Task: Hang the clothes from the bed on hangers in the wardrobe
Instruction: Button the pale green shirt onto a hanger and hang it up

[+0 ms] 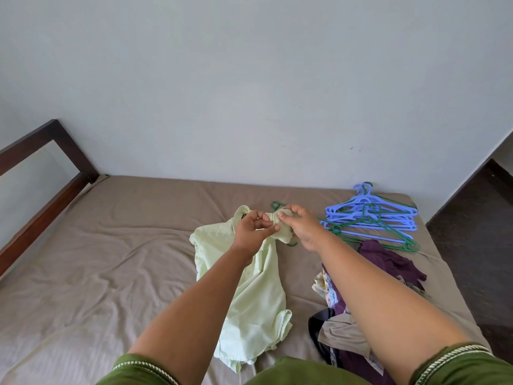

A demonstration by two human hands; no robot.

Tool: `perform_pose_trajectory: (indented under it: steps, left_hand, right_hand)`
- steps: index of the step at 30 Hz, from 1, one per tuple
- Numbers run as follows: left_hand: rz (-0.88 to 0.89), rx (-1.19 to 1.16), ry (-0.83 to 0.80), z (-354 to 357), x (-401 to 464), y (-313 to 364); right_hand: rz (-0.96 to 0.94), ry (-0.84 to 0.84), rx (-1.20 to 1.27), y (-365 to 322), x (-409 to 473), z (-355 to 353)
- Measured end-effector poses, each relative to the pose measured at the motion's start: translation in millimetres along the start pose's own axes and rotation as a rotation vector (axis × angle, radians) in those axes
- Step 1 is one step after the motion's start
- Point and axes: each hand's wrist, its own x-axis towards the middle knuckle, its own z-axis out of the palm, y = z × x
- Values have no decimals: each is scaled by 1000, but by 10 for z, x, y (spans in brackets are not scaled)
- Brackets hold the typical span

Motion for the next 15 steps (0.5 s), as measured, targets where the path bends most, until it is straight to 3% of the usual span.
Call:
perform_pose_trajectory:
  steps: [2, 5, 8, 12, 15]
  left_hand:
    - [-16, -54, -5, 29, -13, 3]
    - [-45, 20, 30, -17, -8, 12]
    - [54, 371, 29, -114, 41, 53]
    - [392, 897, 135, -148, 82, 142]
    - [416, 950, 77, -149, 167, 232]
  right_hand:
    - [19, -58, 89, -34, -54, -15]
    - [-47, -90, 34, -45, -86, -50]
    - [-80, -132, -29, -59, -68, -82]
    - [-168, -114, -152, -149, -4, -143]
    - [-209, -83, -265, -196, 22, -177]
